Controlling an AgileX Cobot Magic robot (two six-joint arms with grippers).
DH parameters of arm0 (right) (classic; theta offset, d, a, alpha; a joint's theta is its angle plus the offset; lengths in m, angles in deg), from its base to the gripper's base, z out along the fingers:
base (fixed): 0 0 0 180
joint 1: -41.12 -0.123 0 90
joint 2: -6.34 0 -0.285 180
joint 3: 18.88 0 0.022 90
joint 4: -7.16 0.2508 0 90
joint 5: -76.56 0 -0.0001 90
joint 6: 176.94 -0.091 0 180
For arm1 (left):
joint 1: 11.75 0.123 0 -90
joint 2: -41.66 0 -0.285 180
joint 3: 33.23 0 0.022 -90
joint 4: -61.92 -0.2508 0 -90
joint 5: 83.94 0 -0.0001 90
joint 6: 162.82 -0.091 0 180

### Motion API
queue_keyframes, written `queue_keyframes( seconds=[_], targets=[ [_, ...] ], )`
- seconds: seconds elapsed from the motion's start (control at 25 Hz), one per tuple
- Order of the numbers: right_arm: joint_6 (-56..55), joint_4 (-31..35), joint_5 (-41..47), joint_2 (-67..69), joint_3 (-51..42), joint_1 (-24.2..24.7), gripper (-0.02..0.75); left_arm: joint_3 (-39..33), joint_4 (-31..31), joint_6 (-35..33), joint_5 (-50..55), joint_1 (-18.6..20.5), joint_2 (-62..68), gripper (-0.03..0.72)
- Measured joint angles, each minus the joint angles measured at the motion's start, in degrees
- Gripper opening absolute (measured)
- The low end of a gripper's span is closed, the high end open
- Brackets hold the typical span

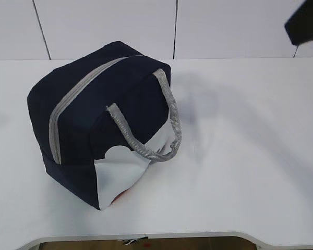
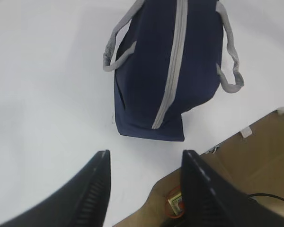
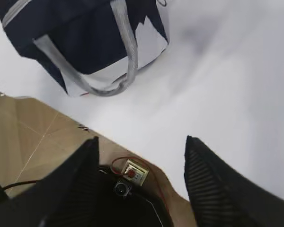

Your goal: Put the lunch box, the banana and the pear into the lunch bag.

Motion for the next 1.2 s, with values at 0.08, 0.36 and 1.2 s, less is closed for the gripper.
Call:
queue_keyframes(
  seconds=[0.08,0.36,1.2],
  targets=[
    [-0.1,1.2,0.0,-5.0,-4.2,0.0,0.459,-2.5,0.0,0.0,0.0,0.0,-4.8,0.358],
    [0.8,0.1,0.2,-22.3,-14.3,0.0,0.449,-8.1,0.0,0.0,0.2,0.0,-20.7,0.342],
    [4.5,-10.8,-6.1,-66.2,-47.1,0.0,0.442,-41.3,-3.9,-1.7,-5.5,0.0,-52.4,0.309]
  ],
)
